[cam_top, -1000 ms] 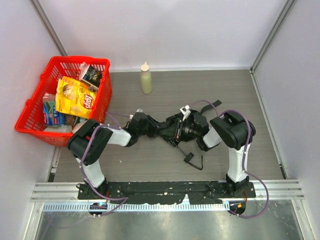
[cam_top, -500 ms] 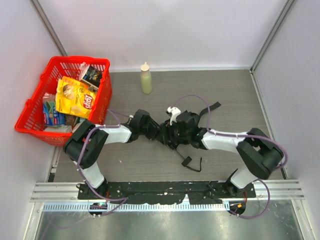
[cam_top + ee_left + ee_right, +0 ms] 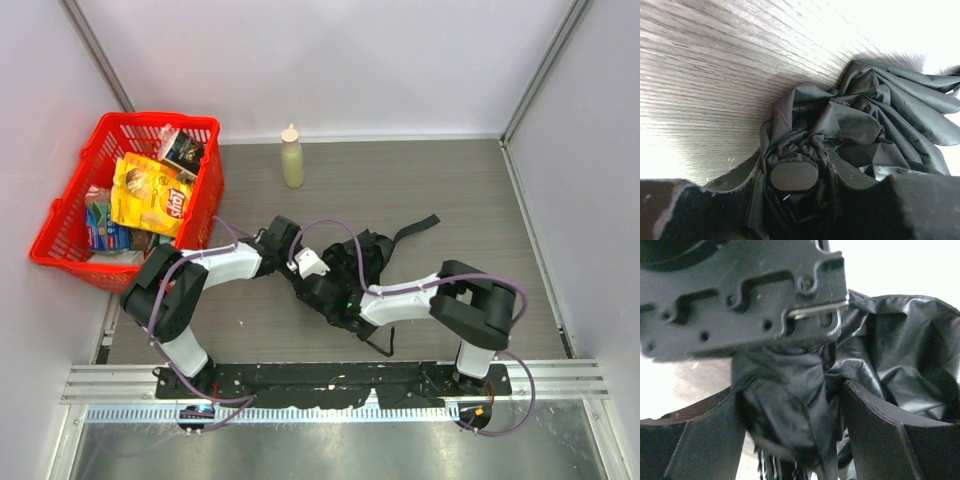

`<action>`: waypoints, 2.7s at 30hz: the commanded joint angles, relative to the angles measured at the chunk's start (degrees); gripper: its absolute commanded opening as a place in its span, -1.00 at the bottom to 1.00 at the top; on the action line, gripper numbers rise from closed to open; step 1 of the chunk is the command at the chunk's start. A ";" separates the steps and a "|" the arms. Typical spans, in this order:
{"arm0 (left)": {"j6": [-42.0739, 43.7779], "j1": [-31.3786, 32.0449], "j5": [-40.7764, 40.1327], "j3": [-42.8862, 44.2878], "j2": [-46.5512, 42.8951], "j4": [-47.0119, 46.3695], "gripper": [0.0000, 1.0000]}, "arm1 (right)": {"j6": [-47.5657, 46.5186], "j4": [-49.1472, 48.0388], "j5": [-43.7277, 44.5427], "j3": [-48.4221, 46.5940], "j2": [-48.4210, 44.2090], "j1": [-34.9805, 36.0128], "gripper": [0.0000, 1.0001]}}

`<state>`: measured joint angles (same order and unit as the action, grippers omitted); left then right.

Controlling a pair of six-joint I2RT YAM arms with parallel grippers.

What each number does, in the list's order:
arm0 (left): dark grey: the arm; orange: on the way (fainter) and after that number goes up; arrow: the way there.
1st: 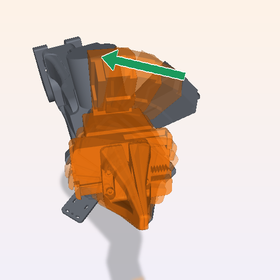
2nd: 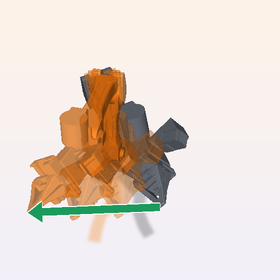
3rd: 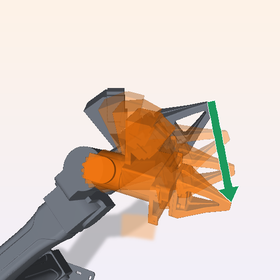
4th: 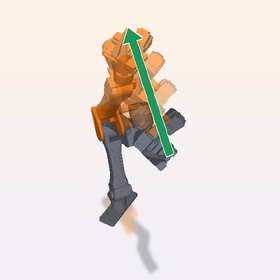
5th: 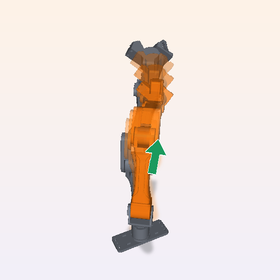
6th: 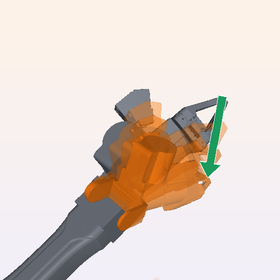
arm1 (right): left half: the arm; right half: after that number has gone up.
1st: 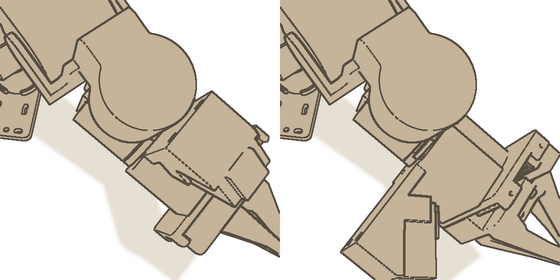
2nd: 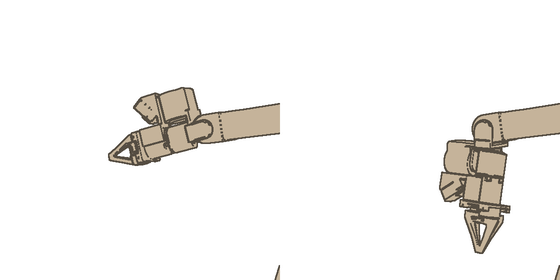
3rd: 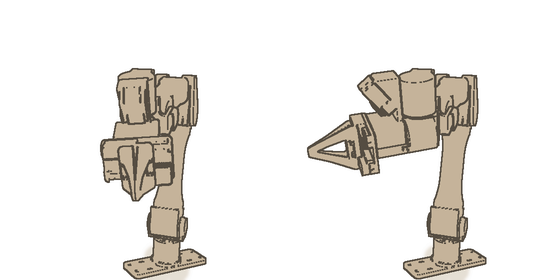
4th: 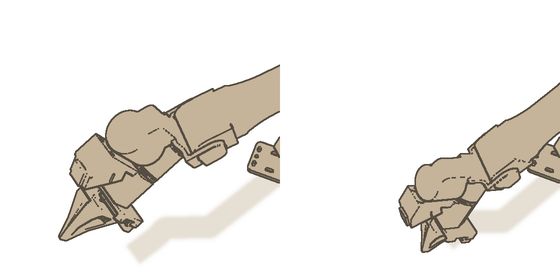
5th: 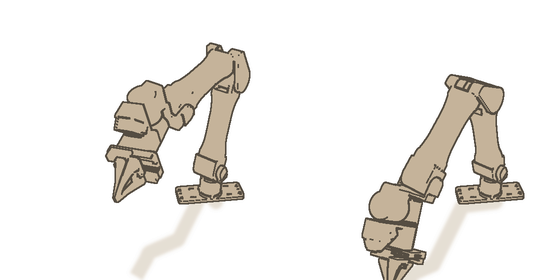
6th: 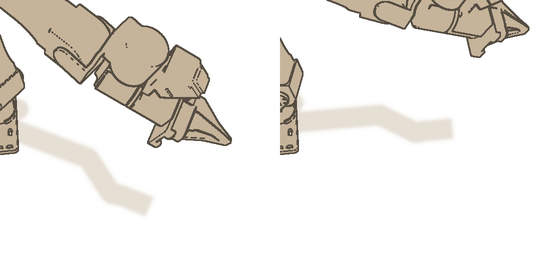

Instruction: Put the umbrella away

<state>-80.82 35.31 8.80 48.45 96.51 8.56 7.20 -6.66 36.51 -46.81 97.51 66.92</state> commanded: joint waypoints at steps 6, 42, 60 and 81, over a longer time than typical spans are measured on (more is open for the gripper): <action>0.49 0.20 -4.32 -2.12 -1.15 12.01 -1.00 | 2.36 3.14 18.34 -3.12 6.20 -1.08 -0.05; 3.91 -0.15 -9.59 -16.19 3.95 -19.81 -0.90 | 15.47 -26.60 -65.79 13.59 7.61 -27.98 -0.90; 0.05 0.02 -6.07 -6.53 1.66 8.31 -1.00 | -4.20 -3.17 -8.15 4.18 -11.05 -5.84 0.55; -2.33 0.90 -6.42 -5.99 -0.09 8.59 -0.93 | -4.16 -17.86 4.39 5.57 6.64 -1.96 -0.99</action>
<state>-84.60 35.51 3.86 46.22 95.02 5.34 -5.19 -20.71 40.58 -45.32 104.25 66.96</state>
